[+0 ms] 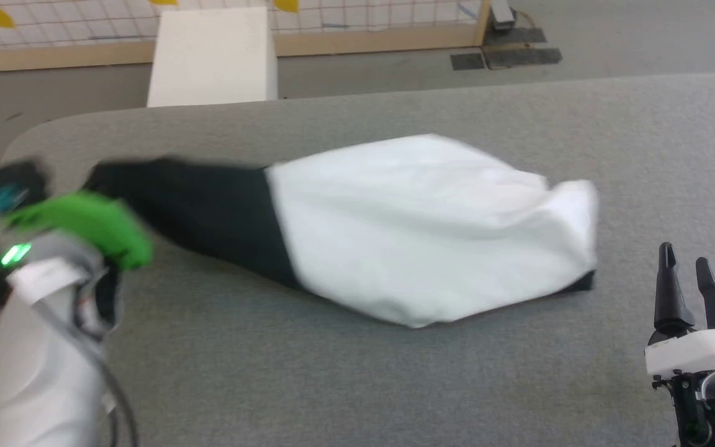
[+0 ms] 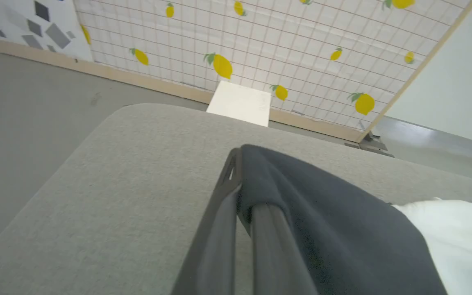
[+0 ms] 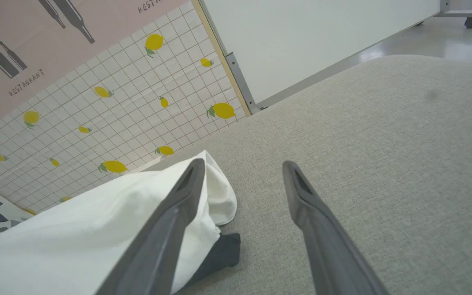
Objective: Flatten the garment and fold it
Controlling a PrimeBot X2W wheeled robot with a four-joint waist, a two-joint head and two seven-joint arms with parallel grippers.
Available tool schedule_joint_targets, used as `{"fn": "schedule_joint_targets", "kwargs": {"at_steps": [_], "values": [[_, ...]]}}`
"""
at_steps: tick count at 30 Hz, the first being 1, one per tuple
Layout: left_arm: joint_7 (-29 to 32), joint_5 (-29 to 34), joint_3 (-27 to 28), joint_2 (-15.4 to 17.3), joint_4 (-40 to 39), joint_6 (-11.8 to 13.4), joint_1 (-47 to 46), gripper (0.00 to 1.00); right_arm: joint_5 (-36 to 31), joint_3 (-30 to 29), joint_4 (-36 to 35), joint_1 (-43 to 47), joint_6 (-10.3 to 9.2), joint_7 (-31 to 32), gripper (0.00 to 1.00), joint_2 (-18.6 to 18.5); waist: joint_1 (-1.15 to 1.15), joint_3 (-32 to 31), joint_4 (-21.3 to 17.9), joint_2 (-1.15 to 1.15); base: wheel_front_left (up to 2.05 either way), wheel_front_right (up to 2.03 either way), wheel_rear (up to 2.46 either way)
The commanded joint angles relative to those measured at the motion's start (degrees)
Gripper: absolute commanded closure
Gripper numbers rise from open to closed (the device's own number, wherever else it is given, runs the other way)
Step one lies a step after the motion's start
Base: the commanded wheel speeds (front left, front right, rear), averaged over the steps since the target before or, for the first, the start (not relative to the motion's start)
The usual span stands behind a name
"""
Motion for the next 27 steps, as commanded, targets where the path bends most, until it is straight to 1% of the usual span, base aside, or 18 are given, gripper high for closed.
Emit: {"fn": "schedule_joint_targets", "kwargs": {"at_steps": [1,4,6,7,9,10,11,13,14,16,17,19,20,23,24,27], "values": [[-0.9,-1.1,2.4,1.2,0.0,1.9,3.1,1.0,-0.2,0.1,0.0,-0.9,-0.06,0.1,0.0,0.0,0.0,-1.2,1.7,0.0,0.0,0.0,0.0],[-2.7,-3.9,8.0,1.7,-0.6,5.4,7.9,1.0,-0.3,0.4,0.3,-0.8,-0.06,0.2,0.0,0.0,0.0,-1.4,2.5,0.0,0.0,0.0,0.0],[-3.8,-6.2,11.6,1.4,-0.7,7.1,11.1,1.0,-0.3,0.5,0.5,-0.7,-0.06,0.1,0.0,0.0,0.0,-1.7,2.9,0.0,0.0,0.0,0.0],[-3.9,-7.2,12.8,1.0,-0.5,7.4,12.6,1.0,-0.2,0.7,0.6,-0.6,-0.06,0.1,0.0,0.0,0.0,-1.8,3.1,0.0,0.0,0.0,0.0],[-3.6,-8.9,13.9,0.0,-0.3,7.1,14.7,1.0,-0.2,1.0,0.8,-0.5,-0.06,0.1,0.0,0.0,0.0,-2.0,3.4,0.0,0.0,0.0,0.0],[-3.4,-9.9,14.0,-0.7,-0.3,6.5,15.3,0.92,-0.1,1.2,0.9,-0.5,-0.06,0.1,0.0,0.0,0.0,-2.2,3.5,0.0,0.0,0.0,0.0],[-3.1,-10.8,14.1,-1.3,-0.7,5.6,16.0,0.0,0.0,1.4,1.1,-0.5,-0.06,0.1,0.0,0.0,0.0,-2.4,3.7,0.0,0.0,0.0,0.0],[-3.4,-11.9,14.4,-2.1,-2.0,4.6,17.2,0.0,0.1,1.8,1.3,-0.5,-0.06,0.1,0.0,0.0,0.0,-2.7,3.9,0.0,0.0,0.0,0.0],[-7.9,-12.4,16.1,-2.8,-6.1,3.4,18.9,0.0,0.1,2.5,1.5,-0.4,-0.06,0.2,0.0,0.0,0.0,-3.3,4.1,0.0,0.0,0.0,0.0],[-13.8,-12.8,18.5,-4.3,-10.1,2.9,20.8,0.0,0.1,3.1,1.5,-0.3,-0.06,0.5,0.0,0.0,0.0,-3.5,4.2,0.0,0.0,0.0,0.0],[-16.8,-10.9,18.4,-4.2,-12.3,2.6,22.4,0.0,-0.1,3.4,1.5,-0.3,-0.06,0.9,0.0,0.0,0.0,-3.6,4.4,0.0,0.0,0.0,0.0],[-19.6,-7.2,18.4,-5.0,-16.6,2.1,25.2,0.0,-0.7,4.2,1.7,-0.4,-0.06,2.3,0.0,0.0,0.0,-3.6,4.9,0.0,0.0,0.0,0.0],[-20.0,-4.9,18.4,-5.3,-18.4,2.1,26.4,0.0,-1.0,4.5,1.8,-0.5,-0.06,3.0,0.0,0.0,0.0,-3.6,5.2,0.0,0.0,0.0,0.0],[-20.3,1.7,17.8,-7.9,-22.5,2.1,30.5,0.0,-2.2,5.7,1.8,-2.2,-0.06,6.4,0.0,0.0,0.0,-3.3,6.3,0.0,0.0,0.0,0.0],[-20.4,3.0,16.8,-8.8,-22.0,2.1,32.0,0.0,-3.0,6.4,1.9,-3.5,-0.06,8.2,0.0,0.0,0.0,-3.0,6.6,0.0,0.0,0.0,0.0],[-20.0,5.4,15.0,-10.1,-18.8,3.1,34.1,0.0,-5.4,9.0,1.6,-7.9,-0.06,13.9,0.0,0.0,0.0,-2.0,7.3,0.0,0.0,0.0,0.0]]}}
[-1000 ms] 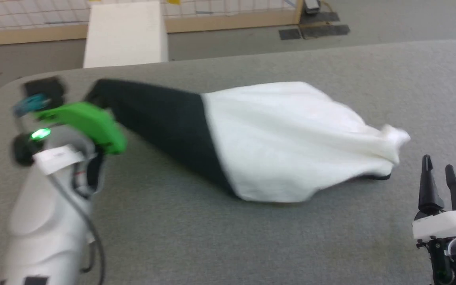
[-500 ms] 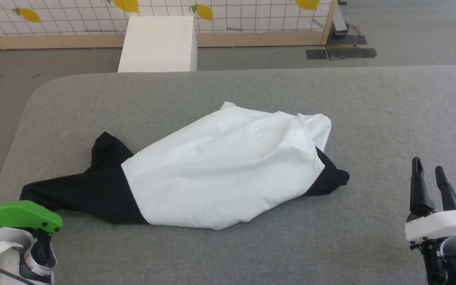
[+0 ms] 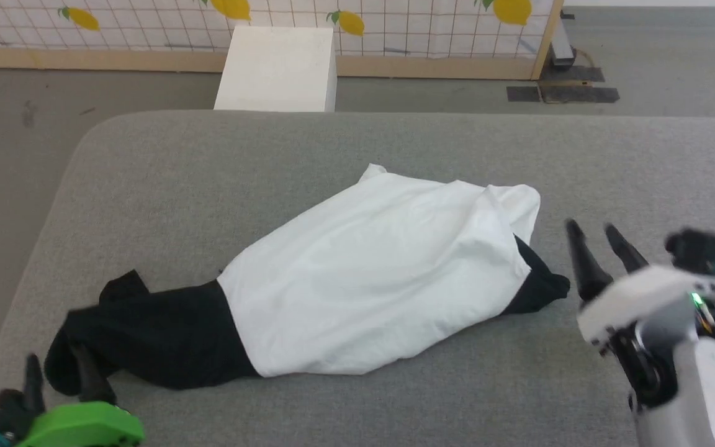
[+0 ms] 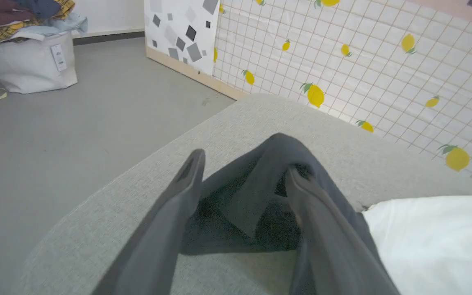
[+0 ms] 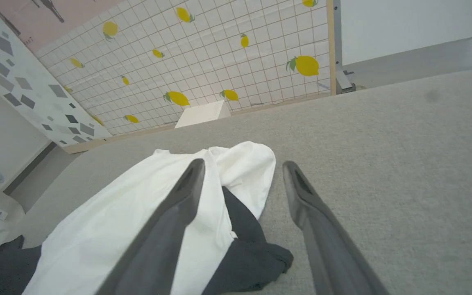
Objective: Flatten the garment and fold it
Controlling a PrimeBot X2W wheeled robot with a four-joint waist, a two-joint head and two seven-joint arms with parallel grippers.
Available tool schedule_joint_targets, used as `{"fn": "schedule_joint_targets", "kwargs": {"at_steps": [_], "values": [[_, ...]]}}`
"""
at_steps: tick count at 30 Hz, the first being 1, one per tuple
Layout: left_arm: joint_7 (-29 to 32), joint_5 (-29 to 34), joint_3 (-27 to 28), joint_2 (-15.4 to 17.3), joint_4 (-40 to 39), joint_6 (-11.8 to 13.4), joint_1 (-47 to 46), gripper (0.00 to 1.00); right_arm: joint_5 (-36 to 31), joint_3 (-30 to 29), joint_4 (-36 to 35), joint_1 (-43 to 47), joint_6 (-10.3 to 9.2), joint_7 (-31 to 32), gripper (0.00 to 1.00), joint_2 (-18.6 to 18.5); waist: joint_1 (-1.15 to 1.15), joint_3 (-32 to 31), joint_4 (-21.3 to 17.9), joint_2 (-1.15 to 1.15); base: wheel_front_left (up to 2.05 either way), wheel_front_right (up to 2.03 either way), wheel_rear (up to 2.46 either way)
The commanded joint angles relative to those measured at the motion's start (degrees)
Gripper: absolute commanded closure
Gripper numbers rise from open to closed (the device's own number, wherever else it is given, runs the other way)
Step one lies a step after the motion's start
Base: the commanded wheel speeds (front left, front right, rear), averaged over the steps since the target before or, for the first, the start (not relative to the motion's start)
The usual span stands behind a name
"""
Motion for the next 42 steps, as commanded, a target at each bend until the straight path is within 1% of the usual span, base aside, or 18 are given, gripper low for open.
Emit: {"fn": "schedule_joint_targets", "kwargs": {"at_steps": [1,3,6,8,9,11,13,18,21,24,25,29,30,31,32,34,38,42], "values": [[1.0,1.3,-0.8,0.0,2.1,0.7,0.8,0.0,-1.2,1.4,-0.1,-3.5,-0.06,2.9,0.0,0.1,0.0,1.2,1.0,0.0,0.0,0.0,0.0],[3.0,1.7,-1.8,0.0,4.2,1.1,0.5,0.0,-3.6,3.1,0.2,-7.1,-0.06,6.9,0.0,0.1,0.0,1.8,1.7,0.0,0.0,0.0,0.0],[3.9,2.1,-2.8,0.5,4.4,0.8,0.2,0.0,-6.1,5.6,2.9,-12.1,-0.06,13.8,0.0,0.1,0.0,2.5,2.4,0.0,0.0,0.0,0.0],[3.9,2.6,-3.5,0.9,3.4,0.3,0.2,0.0,-8.5,6.7,5.8,-15.4,-0.06,18.6,0.0,0.1,0.0,3.1,3.0,0.0,0.0,0.0,0.0],[3.9,2.8,-4.0,1.2,2.7,-0.2,0.3,0.0,-10.8,7.4,7.5,-17.1,-0.06,21.3,0.0,0.1,0.0,3.4,3.3,0.0,0.0,0.0,0.0],[3.7,3.6,-4.7,1.7,1.2,-0.6,0.7,0.0,-12.8,7.6,10.9,-20.0,-0.06,25.5,0.0,0.1,0.0,4.0,3.7,0.0,0.0,0.0,0.0],[3.7,4.0,-5.1,1.9,-0.1,-0.7,1.1,0.0,-16.8,7.0,14.1,-23.0,-0.06,28.1,0.0,0.1,0.0,5.0,4.6,0.0,0.0,0.0,0.0],[4.3,3.1,-4.6,2.1,-3.7,-0.5,2.2,0.0,-20.8,5.2,20.2,-27.4,-0.06,30.2,0.0,0.1,0.0,6.6,6.4,0.0,0.0,0.0,0.0],[3.7,2.8,-3.5,2.4,-7.8,-0.3,2.8,0.0,-22.6,4.3,22.6,-28.3,-0.06,30.5,0.0,0.1,0.0,7.1,7.3,0.0,0.0,0.0,0.0],[2.7,3.2,-3.2,2.9,-12.7,-0.4,3.1,0.0,-23.4,4.1,24.5,-28.6,-0.06,31.0,0.0,0.1,0.0,7.4,7.7,0.0,0.0,0.0,0.0],[2.2,3.1,-3.4,2.7,-14.4,-0.8,3.1,0.0,-23.5,4.2,25.2,-28.6,-0.06,31.4,0.0,0.1,0.0,7.5,7.9,0.0,0.0,0.0,0.0],[1.0,3.7,-4.2,2.3,-17.3,-1.8,2.9,0.0,-22.3,5.5,27.6,-28.8,-0.06,32.5,0.0,0.1,0.0,8.1,8.1,0.0,0.0,0.0,0.0],[0.8,3.8,-4.4,2.1,-17.4,-1.9,2.9,0.0,-21.7,5.8,27.9,-28.9,-0.06,32.7,0.51,0.1,0.0,8.2,8.1,0.0,0.0,0.0,0.0],[0.6,3.9,-4.7,1.7,-17.4,-2.1,2.8,0.0,-21.4,6.4,28.1,-29.0,-0.06,32.8,0.82,0.1,0.0,8.3,8.1,0.0,0.0,0.0,0.0],[0.4,4.1,-4.9,1.6,-17.4,-2.2,2.7,0.0,-21.0,7.0,28.1,-29.2,-0.06,32.7,1.0,0.1,0.0,8.4,8.1,0.0,0.0,0.0,0.0],[0.2,4.3,-5.4,1.0,-17.2,-2.7,2.3,0.0,-20.3,8.0,28.0,-29.6,-0.06,32.3,1.0,0.1,0.0,8.5,8.1,0.0,0.0,0.0,0.0],[-0.1,4.9,-6.2,0.5,-16.3,-3.8,1.4,0.0,-20.4,8.1,27.7,-32.5,-0.06,30.1,1.0,-0.2,0.0,9.0,8.3,0.0,0.0,0.0,0.0],[-0.2,5.3,-7.2,0.0,-15.2,-5.0,0.0,0.0,-22.3,6.0,26.8,-37.6,-0.06,27.7,1.0,-0.2,0.0,10.2,9.1,0.0,0.0,0.0,0.0]]}}
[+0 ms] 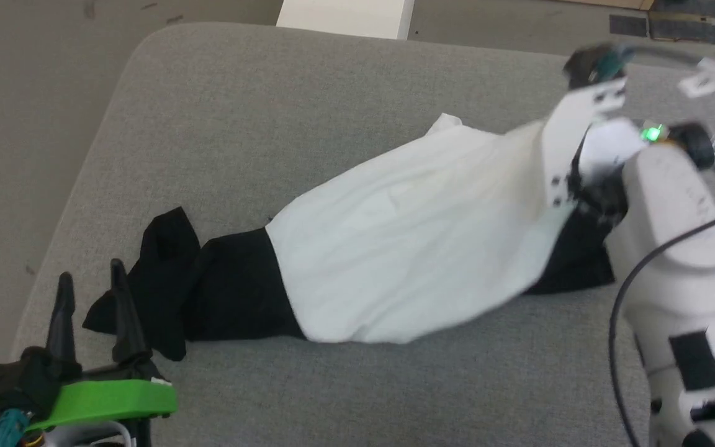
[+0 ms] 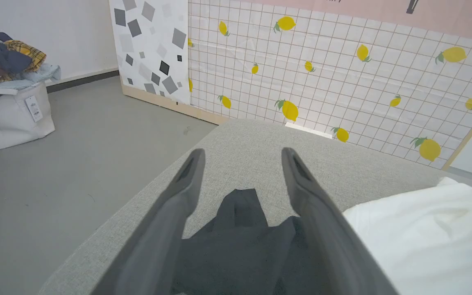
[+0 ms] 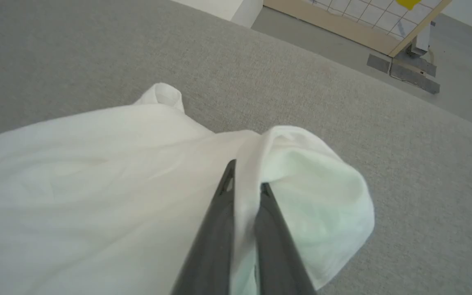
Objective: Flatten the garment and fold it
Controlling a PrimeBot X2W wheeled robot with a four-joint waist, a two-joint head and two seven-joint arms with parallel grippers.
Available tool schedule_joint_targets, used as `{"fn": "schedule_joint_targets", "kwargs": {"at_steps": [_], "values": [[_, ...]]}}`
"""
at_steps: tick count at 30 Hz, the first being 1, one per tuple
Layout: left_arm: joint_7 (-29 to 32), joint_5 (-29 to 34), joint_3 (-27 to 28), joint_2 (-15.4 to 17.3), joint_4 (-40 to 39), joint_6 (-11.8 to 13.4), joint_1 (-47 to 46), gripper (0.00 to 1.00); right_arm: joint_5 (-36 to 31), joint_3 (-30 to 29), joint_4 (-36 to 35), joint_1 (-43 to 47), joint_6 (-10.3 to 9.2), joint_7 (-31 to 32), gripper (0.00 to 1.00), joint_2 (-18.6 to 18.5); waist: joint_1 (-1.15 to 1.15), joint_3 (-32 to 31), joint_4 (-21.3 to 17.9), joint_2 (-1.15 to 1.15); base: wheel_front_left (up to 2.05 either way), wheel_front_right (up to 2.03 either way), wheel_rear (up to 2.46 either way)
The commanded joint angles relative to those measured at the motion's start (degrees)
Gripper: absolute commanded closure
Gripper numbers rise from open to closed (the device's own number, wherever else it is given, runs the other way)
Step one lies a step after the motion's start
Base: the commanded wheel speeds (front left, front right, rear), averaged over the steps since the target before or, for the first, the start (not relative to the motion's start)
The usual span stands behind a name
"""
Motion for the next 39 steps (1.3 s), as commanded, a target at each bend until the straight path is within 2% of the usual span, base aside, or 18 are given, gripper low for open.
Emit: {"fn": "schedule_joint_targets", "kwargs": {"at_steps": [1,5,9,10,11,16,20,24,28,31,32,33,39], "values": [[-0.5,0.3,-0.4,-0.3,0.5,-0.6,-1.8,0.0,-1.4,-1.1,-0.6,-3.0,-0.08,-1.4,1.0,-0.4,0.0,1.1,0.9,0.0,0.0,0.0,0.0],[-0.5,0.5,-1.6,-0.8,2.0,-2.0,-4.0,0.0,-5.9,-4.3,-0.2,-9.3,-0.08,-6.4,1.0,-0.6,0.0,2.9,2.1,0.0,0.0,0.0,0.0],[-0.5,0.9,-2.3,-1.4,3.6,-3.1,-6.0,0.0,-11.4,-6.6,1.2,-13.5,-0.08,-14.8,1.0,-0.4,0.0,4.4,3.0,0.0,0.0,0.0,0.0],[-0.5,0.9,-2.3,-1.5,4.0,-3.3,-6.4,0.0,-12.2,-6.6,3.5,-13.4,-0.08,-14.7,0.69,-0.3,0.0,4.4,3.1,0.0,0.0,0.0,0.0],[-0.5,1.0,-2.2,-1.7,4.3,-3.5,-6.6,0.0,-12.1,-7.1,5.2,-13.4,-0.08,-14.1,0.0,-0.2,0.0,4.3,3.2,0.0,0.0,0.0,0.0],[-0.5,1.6,-1.9,-2.3,5.7,-4.3,-7.7,0.0,-11.8,-8.6,9.5,-14.4,-0.08,-17.6,0.0,-0.1,0.0,4.0,3.0,0.0,0.0,0.0,0.0],[-0.5,2.2,-1.1,-2.4,6.7,-4.8,-7.6,0.0,-8.2,-9.7,10.6,-14.2,-0.08,-22.9,0.0,0.0,0.0,2.1,1.6,0.0,0.0,0.0,0.0],[-0.5,2.8,0.0,-2.1,7.3,-4.9,-6.7,0.0,-2.8,-8.1,9.1,-10.7,-0.08,-29.8,0.0,0.0,0.0,-0.6,-0.8,0.0,0.0,0.0,0.0],[-0.5,3.2,0.8,-1.7,7.5,-5.0,-5.6,0.0,1.8,-5.6,5.8,-3.6,-0.08,-32.9,0.0,0.0,0.0,-3.1,-3.2,0.0,0.0,0.0,0.0],[-0.5,3.3,0.8,-1.7,7.6,-5.1,-5.1,0.0,4.0,-6.2,2.2,3.1,-0.08,-34.0,0.0,0.0,0.0,-4.4,-4.3,0.0,0.0,0.0,0.0],[-0.5,3.6,0.1,-1.8,8.0,-5.3,-4.7,0.0,6.5,-5.9,-1.4,11.6,-0.08,-33.3,0.0,0.1,0.0,-5.6,-4.8,0.0,0.0,0.0,0.0],[-0.5,3.7,0.0,-1.9,8.1,-5.3,-4.6,0.0,6.6,-5.8,-2.7,13.9,-0.08,-32.9,0.0,0.1,0.0,-5.8,-4.9,0.0,0.0,0.0,0.0],[-0.5,4.2,-0.6,-2.0,8.5,-5.0,-3.8,0.0,9.5,-4.0,-9.7,26.4,-0.08,-26.4,0.0,0.1,0.0,-6.6,-4.9,0.0,0.0,0.0,0.0]]}}
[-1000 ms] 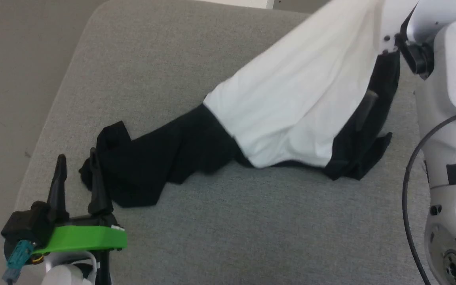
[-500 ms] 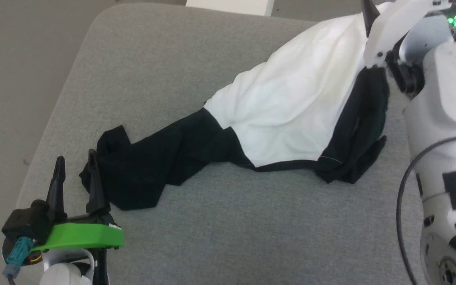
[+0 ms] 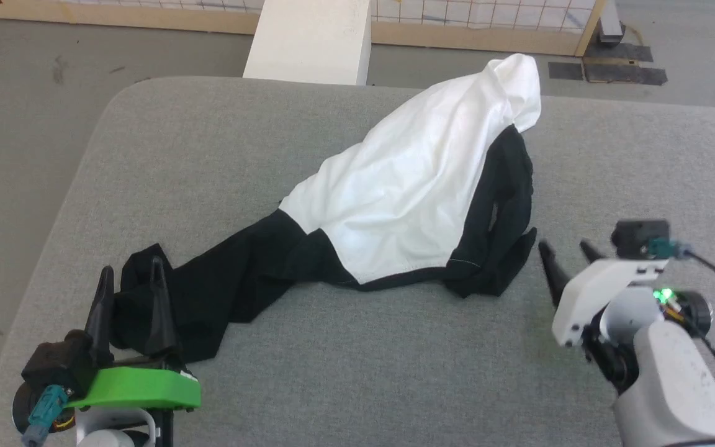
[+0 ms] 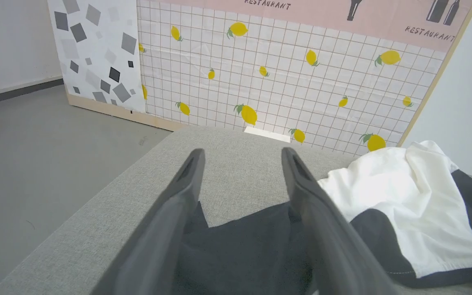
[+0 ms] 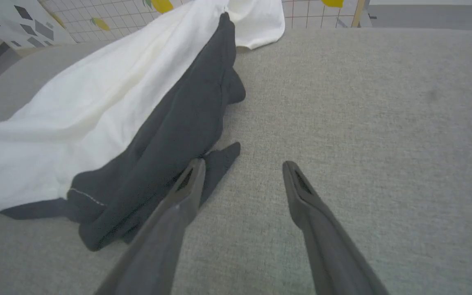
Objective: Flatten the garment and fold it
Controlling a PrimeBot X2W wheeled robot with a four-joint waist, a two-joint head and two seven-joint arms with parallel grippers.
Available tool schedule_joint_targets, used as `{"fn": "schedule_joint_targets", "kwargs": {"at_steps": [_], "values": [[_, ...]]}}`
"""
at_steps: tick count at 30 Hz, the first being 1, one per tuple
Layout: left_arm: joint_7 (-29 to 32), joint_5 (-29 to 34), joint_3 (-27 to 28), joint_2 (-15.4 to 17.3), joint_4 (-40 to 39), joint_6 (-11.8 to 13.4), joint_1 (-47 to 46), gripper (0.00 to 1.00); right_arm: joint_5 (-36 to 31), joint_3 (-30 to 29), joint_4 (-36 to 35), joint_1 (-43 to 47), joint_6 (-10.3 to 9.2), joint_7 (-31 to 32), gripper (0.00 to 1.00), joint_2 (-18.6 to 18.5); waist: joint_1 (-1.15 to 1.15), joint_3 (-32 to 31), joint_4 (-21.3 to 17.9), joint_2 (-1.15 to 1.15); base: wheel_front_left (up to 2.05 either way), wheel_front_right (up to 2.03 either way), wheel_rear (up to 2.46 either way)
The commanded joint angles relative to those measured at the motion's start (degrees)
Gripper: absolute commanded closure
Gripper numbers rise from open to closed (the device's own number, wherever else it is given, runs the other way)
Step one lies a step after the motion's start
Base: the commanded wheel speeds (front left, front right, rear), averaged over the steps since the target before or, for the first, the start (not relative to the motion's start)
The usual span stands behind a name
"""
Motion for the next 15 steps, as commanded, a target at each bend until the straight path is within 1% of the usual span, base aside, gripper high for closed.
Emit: {"fn": "schedule_joint_targets", "kwargs": {"at_steps": [1,6,10,12,15], "values": [[-0.3,0.2,-0.1,0.0,0.1,0.0,0.7,0.0,0.8,1.0,-1.5,1.3,-0.08,2.1,0.0,0.0,0.0,-0.4,-0.1,0.0,0.0,0.0,0.0],[-0.3,0.2,-0.5,-0.3,-0.1,0.1,1.3,0.0,0.5,5.0,-5.5,2.7,-0.08,12.0,0.0,0.0,0.0,0.0,0.5,0.0,0.0,0.0,0.0],[-0.3,0.1,-1.0,-0.5,-0.3,0.1,1.1,0.0,-1.8,6.6,-5.1,0.5,-0.08,18.9,0.0,0.0,0.0,1.0,1.2,0.0,0.0,0.0,0.0],[-0.3,0.1,-1.2,-0.5,-0.4,0.0,0.9,0.0,-3.0,7.0,-4.2,-0.7,-0.08,21.4,0.0,0.0,0.0,1.6,1.5,0.0,0.0,0.0,0.0],[-0.3,0.0,-1.3,-0.6,-0.3,0.0,0.7,0.0,-3.9,8.1,-2.8,-2.4,-0.08,22.4,0.0,0.0,0.0,2.3,1.8,0.0,0.0,0.0,0.0]]}}
